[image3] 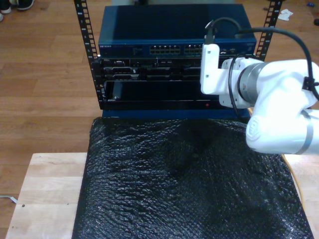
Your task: Grab the cable and plug it in
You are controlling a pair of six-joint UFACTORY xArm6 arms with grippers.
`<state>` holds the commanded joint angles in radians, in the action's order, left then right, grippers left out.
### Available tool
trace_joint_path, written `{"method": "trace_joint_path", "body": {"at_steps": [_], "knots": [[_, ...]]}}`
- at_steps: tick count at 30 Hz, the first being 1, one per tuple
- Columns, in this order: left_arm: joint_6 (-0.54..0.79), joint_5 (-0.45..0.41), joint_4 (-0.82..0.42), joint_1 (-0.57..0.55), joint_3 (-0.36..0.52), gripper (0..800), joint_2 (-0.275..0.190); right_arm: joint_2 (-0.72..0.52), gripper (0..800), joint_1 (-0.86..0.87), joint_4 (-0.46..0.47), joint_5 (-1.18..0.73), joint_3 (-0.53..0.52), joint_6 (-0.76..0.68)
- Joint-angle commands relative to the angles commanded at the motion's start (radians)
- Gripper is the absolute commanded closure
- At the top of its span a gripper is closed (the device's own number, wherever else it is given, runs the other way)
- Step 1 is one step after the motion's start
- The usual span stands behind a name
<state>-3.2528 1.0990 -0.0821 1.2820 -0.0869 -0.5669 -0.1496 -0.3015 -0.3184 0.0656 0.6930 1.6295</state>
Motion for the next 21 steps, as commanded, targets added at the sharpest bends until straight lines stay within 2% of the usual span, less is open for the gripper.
{"method": "trace_joint_path", "body": {"at_steps": [5,12,18,21], "knots": [[0.0,0.0,0.002,0.0,0.0,0,0.0,0.054,800,0.002,0.002,0.114,0.023,0.003],[0.0,0.0,0.002,0.0,0.0,0,0.0,0.092,800,0.002,0.011,0.124,0.077,0.005],[0.0,0.0,0.0,0.0,0.0,1,0.0,0.149,800,0.003,0.097,0.293,0.064,0.003],[0.0,0.0,0.0,0.0,0.0,1,0.0,0.149,800,0.003,0.115,0.315,0.04,-0.002]]}}
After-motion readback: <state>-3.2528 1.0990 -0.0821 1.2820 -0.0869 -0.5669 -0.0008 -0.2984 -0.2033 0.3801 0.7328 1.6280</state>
